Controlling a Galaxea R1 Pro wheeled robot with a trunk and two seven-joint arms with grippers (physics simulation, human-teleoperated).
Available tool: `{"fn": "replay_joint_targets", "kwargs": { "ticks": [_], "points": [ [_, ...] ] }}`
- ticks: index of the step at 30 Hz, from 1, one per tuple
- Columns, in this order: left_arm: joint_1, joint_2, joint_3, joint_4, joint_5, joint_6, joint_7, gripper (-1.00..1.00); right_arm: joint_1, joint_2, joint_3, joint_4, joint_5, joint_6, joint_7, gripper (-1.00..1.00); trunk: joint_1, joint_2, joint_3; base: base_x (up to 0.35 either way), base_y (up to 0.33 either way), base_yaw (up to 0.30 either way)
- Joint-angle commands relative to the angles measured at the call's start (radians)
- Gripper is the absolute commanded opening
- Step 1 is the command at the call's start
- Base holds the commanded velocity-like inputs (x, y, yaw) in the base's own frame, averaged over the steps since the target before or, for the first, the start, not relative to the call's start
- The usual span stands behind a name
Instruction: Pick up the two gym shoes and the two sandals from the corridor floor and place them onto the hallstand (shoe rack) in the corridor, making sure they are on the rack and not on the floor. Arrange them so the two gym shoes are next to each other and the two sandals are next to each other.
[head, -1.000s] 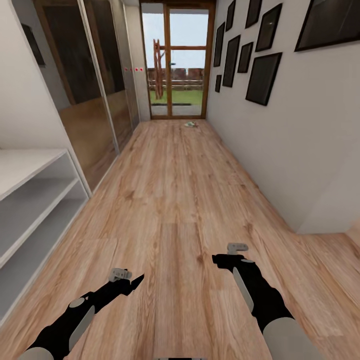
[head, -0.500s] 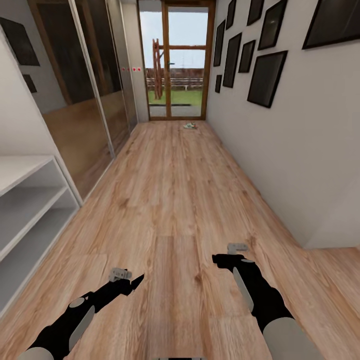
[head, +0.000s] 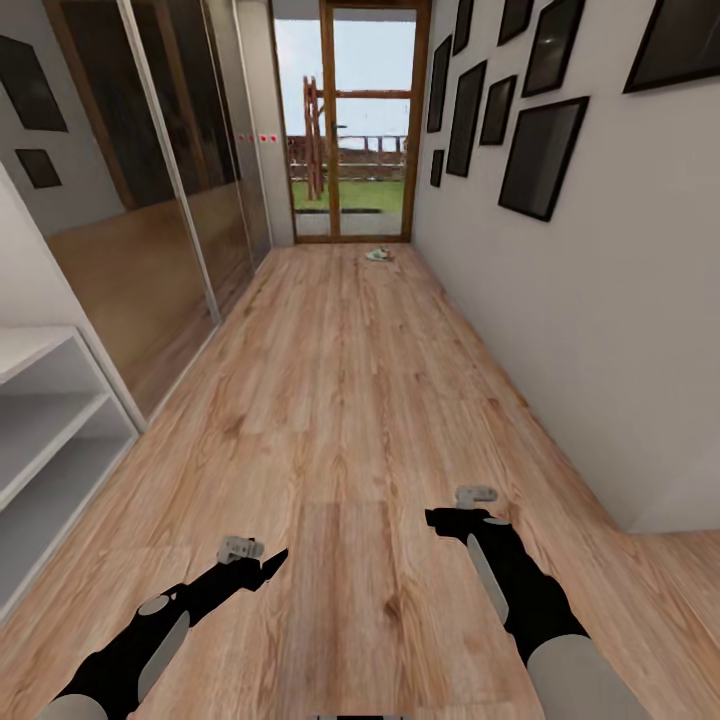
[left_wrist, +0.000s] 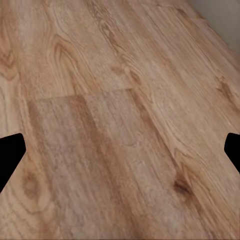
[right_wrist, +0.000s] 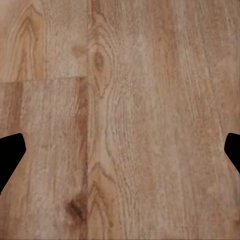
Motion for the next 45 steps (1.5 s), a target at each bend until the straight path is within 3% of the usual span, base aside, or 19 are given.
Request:
{"fn": "replay_joint_targets", "kwargs": {
  "ticks": [1,45],
  "points": [
    [-0.001,0.001,-0.006,0.001,0.006,-0.005,0.001,1.0,0.0,-0.001,0.002,-0.001,-0.009,0.004,-0.007,1.0,0.0,0.0,-0.001,0.347,-0.062,0.0],
    [-0.001,0.001,-0.006,0.001,0.006,-0.005,0.001,1.0,0.0,-0.001,0.005,0.002,-0.007,0.004,-0.006,1.0,0.0,0.0,0.0,0.347,-0.057,0.022]
  ]
}}
